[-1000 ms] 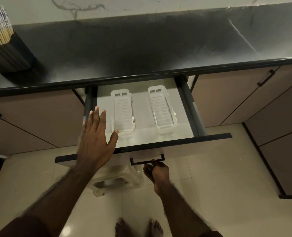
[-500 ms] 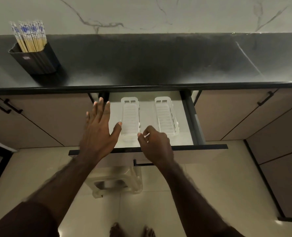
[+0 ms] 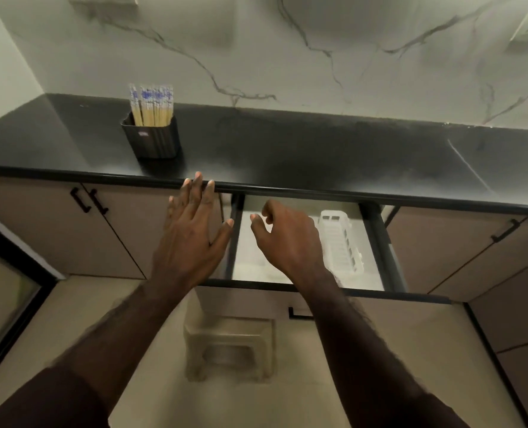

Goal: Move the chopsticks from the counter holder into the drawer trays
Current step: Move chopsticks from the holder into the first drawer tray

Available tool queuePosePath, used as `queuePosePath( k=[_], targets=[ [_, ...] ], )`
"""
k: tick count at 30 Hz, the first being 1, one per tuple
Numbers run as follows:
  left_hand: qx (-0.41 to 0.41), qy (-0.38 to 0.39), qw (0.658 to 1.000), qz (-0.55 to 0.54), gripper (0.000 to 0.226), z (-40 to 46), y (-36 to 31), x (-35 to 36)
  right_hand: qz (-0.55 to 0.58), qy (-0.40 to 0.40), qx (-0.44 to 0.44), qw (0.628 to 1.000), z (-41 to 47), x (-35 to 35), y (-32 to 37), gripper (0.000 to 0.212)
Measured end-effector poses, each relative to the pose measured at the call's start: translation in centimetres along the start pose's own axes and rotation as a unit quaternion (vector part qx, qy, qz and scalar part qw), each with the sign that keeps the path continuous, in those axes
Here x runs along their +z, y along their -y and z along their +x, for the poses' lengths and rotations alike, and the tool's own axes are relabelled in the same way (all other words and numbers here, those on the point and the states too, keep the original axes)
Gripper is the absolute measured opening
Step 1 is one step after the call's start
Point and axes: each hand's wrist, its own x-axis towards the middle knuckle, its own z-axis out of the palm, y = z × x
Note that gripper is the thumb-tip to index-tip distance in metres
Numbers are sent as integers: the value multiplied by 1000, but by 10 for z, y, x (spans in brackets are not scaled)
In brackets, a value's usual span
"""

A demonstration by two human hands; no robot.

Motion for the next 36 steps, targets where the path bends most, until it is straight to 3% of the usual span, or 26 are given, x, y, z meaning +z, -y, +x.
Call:
queuePosePath(
  k=[15, 23, 36],
  targets=[
    [44, -43, 998, -5, 73, -11, 178, -145, 29, -70, -27, 997, 12, 66, 204, 30],
    [43, -48, 998, -9, 71, 23, 232, -148, 41, -76, -42, 995, 62, 97, 241, 30],
    [25, -69, 997, -36, 72, 159, 295, -122, 66, -45, -37, 996, 203, 138, 245, 24]
  ],
)
